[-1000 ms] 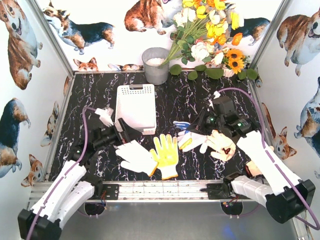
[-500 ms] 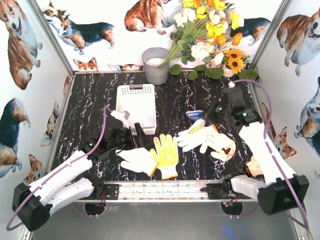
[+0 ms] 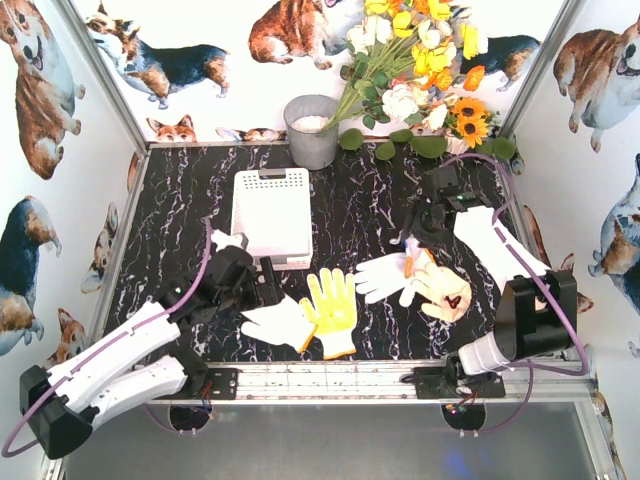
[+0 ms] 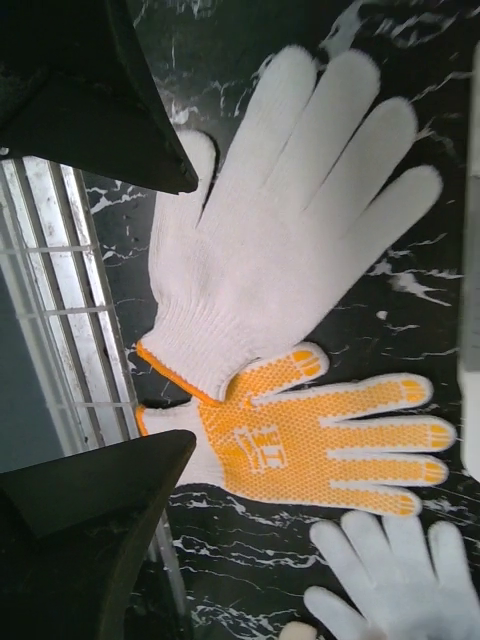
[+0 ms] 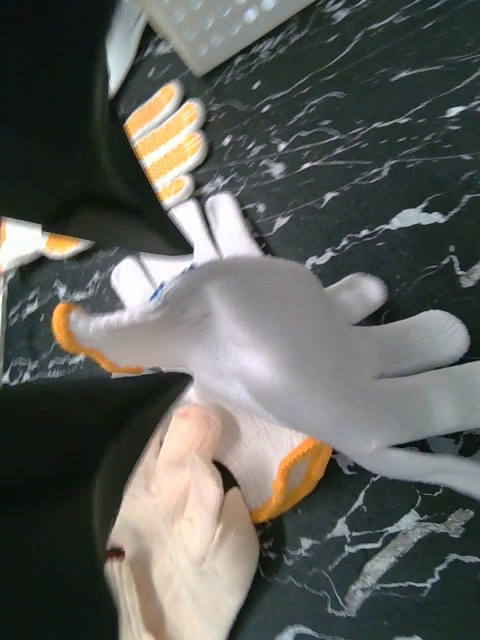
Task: Put the gloves into the storage basket
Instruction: Place the glove at the center of the board, then pick up the glove from the center of the board.
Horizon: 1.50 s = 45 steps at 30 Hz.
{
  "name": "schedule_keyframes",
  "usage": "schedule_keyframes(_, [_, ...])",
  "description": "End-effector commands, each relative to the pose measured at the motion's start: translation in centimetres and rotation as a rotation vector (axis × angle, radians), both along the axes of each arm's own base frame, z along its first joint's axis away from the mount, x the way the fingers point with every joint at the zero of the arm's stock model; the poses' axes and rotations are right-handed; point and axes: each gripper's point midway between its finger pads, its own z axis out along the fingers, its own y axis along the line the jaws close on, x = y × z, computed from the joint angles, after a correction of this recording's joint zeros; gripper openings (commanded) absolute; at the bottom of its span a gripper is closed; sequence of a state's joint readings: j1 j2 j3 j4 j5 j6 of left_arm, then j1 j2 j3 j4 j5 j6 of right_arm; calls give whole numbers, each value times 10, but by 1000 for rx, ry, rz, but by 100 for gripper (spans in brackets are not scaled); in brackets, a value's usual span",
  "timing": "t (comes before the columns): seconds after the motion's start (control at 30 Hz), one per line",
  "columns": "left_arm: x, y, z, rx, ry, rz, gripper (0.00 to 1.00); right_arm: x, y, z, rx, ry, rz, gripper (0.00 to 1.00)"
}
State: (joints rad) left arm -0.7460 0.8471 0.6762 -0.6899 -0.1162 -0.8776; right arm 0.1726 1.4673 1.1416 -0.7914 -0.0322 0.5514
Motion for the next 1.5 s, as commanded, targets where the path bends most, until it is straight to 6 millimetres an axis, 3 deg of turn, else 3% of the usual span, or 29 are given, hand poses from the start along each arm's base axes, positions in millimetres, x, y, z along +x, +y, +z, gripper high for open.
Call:
schedule_keyframes(0.0, [12,15,29,107,-68,14,100,10,-3,38,-42,-128,66,65])
schedule_keyframes(0.03, [12,19,28,129,-63,19,100,8,-5,49,-53,-147,79,76])
schedule_keyframes(0.13, [6,31,14,180,-6,75,100,-5,3,79,-3,-177,118,90])
schedule_keyframes(0.3, [-8,51,-20,214,80,199,100,-46,42,98,111,-198,205,94])
schedule_keyframes(0.5, [-14,42,-45,178,165,248,89,-89,84,80,183,-143,272,93])
schedule_keyframes(0.7, [-8,26,-63,163,183,211,74,-112,98,58,202,-95,296,91])
schedule_keyframes(0.93, [-5,24,-75,210,191,193,65,-123,107,51,226,-79,301,91])
schedule_keyframes(1.07, [-9,5,-72,201,161,101,62,-127,110,46,235,-62,311,91])
schedule_keyframes(1.27, [-25,-37,-52,195,24,-125,62,-131,122,41,305,-55,312,91])
schedule_keyframes(1.47, [-51,-63,-60,258,-2,-302,61,-133,124,37,328,-53,300,91])
